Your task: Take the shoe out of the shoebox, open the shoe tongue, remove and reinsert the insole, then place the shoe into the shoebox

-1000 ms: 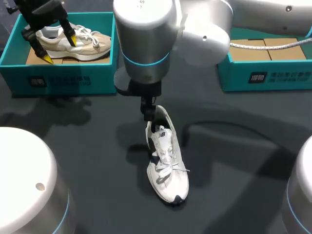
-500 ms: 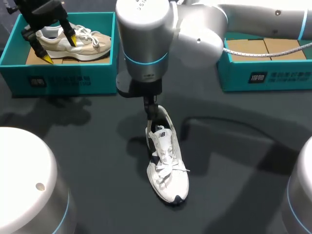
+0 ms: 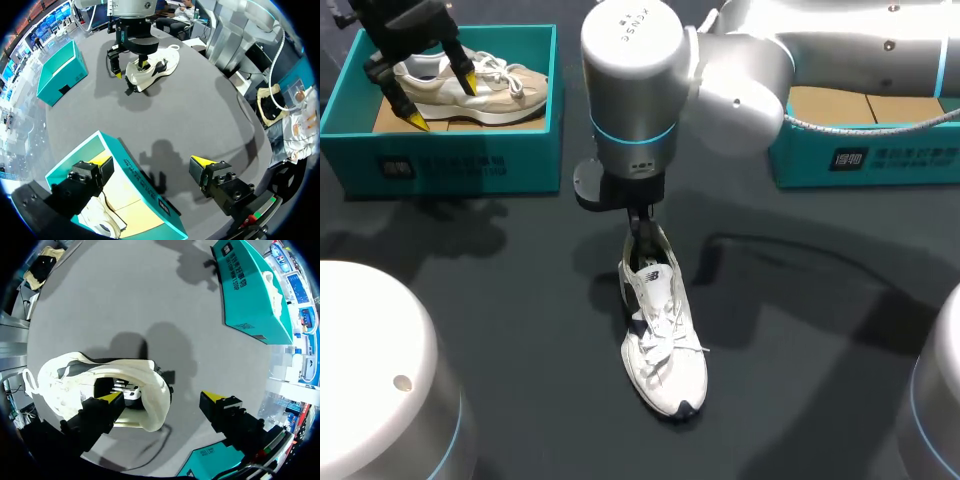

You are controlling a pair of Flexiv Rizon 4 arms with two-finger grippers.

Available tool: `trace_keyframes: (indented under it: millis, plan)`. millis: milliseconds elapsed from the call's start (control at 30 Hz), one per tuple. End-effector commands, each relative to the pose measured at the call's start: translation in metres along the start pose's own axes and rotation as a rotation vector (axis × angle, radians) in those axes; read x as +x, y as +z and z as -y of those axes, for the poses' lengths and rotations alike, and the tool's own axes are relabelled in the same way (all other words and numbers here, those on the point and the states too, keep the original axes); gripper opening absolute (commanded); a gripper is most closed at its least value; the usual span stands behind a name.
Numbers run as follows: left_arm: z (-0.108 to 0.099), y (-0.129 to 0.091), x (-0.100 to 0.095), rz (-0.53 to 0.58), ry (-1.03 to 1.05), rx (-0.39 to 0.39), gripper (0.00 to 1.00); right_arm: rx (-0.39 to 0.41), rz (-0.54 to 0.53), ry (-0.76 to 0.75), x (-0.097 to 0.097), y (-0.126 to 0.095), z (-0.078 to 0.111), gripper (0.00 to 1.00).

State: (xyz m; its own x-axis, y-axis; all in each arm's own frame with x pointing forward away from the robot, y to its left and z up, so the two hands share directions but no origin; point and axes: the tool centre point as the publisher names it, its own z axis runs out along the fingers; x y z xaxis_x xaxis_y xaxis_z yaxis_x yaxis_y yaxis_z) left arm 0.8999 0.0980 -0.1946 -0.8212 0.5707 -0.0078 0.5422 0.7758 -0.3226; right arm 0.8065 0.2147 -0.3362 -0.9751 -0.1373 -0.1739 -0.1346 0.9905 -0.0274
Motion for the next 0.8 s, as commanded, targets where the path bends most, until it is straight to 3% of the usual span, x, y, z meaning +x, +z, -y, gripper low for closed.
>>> trace_keyframes:
  millis: [33,300,800]
  plan:
    - [0.0,0.0,0.0,-0.002,0.001,-0.003,1.0,-0.014,-0.016,-0.003,-0.003,0.012,0.001,0.99]
    - [0.0,0.0,0.0,-0.002,0.001,-0.003,1.0,-0.031,-0.043,0.0,-0.003,0.024,0.001,0.83]
    - [0.0,0.0,0.0,-0.002,0.001,-0.003,1.0,-0.06,-0.095,-0.002,0.001,0.042,0.001,0.77]
